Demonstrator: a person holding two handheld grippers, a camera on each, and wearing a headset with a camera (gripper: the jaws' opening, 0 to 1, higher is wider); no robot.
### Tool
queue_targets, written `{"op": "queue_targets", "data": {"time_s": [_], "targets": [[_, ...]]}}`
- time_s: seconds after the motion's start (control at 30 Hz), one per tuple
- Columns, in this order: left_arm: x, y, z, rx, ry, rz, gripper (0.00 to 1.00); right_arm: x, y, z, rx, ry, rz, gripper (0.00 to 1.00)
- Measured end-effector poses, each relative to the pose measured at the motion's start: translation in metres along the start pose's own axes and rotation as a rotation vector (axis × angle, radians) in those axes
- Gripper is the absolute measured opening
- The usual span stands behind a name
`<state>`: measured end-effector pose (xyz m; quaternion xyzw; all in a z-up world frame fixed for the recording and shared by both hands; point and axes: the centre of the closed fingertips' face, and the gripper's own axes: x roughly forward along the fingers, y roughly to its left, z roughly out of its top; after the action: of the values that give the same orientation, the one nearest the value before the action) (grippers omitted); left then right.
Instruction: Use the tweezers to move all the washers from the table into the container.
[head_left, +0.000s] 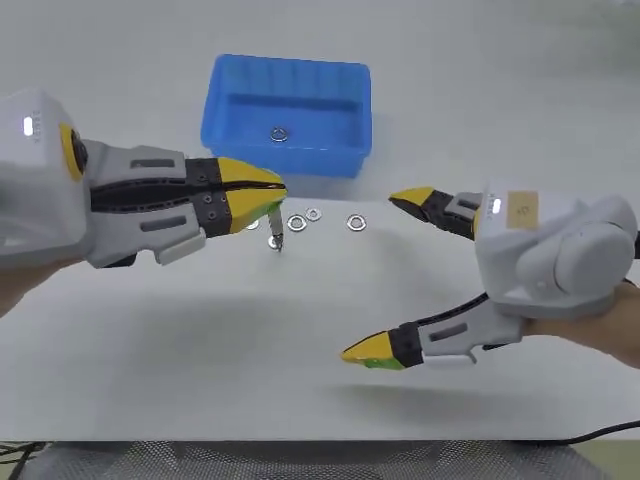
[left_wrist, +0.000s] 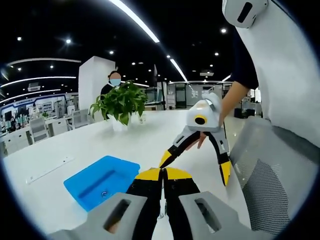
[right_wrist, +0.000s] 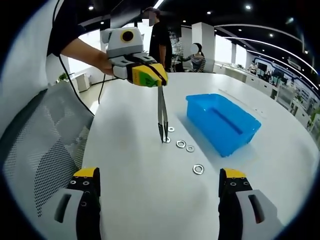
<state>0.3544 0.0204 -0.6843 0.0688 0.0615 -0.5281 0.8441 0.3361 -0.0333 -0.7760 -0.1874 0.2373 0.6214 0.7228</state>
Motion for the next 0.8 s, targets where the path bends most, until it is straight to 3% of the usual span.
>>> {"op": "queue_targets", "data": {"time_s": [0.27,0.63,0.8], "targets": [[-0.003,0.003,0.001,0.010,0.002,0.008,0.04,0.006,0.001,0.002,0.008,-0.004,0.010,0.98],[-0.003,0.006,0.000,-0.034,-0.009,0.005,0.04,0.009,0.001,0.006,0.014,-0.011,0.017,0.98],[-0.003,0.007,-0.001,-0.066,-0.010,-0.026,0.04,0.014,-0.001,0.017,0.020,-0.034,0.031,0.95]]}}
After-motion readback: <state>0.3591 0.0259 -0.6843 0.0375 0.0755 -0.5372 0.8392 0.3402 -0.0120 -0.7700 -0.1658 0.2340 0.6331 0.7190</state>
